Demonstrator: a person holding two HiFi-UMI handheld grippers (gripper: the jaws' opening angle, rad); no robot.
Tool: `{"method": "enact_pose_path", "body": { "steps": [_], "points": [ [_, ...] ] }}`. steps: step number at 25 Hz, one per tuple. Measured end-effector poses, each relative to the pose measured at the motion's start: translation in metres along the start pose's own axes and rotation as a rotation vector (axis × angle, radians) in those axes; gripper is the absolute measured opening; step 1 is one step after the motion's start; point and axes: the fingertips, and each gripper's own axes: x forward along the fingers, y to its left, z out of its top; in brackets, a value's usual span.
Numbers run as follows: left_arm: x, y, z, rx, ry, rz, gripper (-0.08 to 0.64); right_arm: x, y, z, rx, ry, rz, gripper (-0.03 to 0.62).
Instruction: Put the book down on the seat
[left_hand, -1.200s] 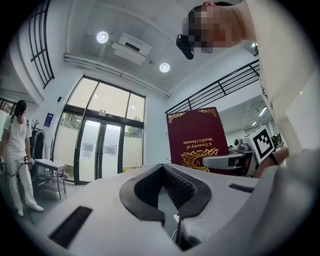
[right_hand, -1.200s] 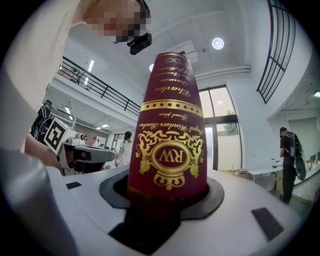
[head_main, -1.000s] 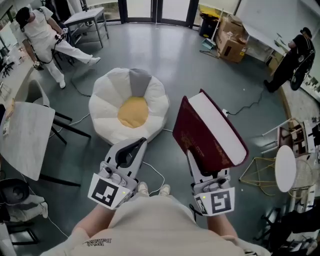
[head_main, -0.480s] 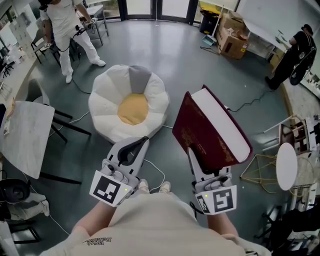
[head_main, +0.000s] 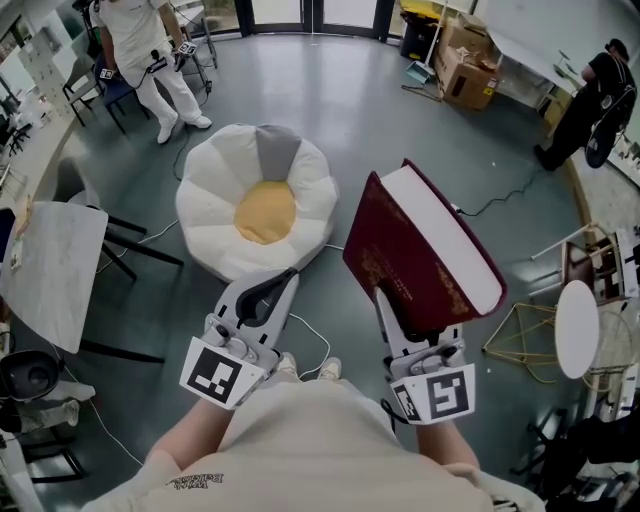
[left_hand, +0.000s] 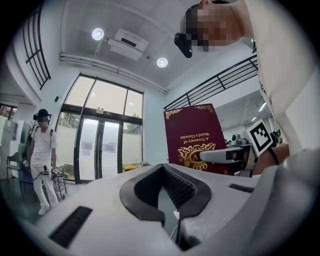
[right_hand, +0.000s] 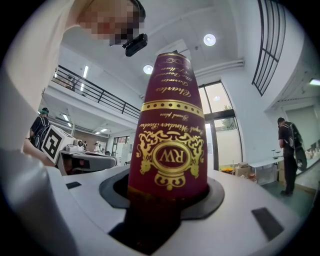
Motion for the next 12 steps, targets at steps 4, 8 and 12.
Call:
{"method": "enact_pose_path", "body": {
  "steps": [4, 8, 12],
  "points": [
    [0.006, -0.008, -0.007, 0.004, 0.021, 0.018, 0.003, -0.007, -0.014, -0.003, 0.029, -0.002, -0.001, 0.229],
    [0.014, -0.021, -0.007, 0.002, 0.015, 0.019, 0.003, -0.018, -0.027, -0.003, 0.041, -0.007, 0.003, 0.229],
    [0.017, -0.029, -0.006, 0.01, 0.014, 0.027, 0.003, -0.026, -0.032, 0.0, 0.037, -0.015, 0.013, 0.229]
  ]
}}
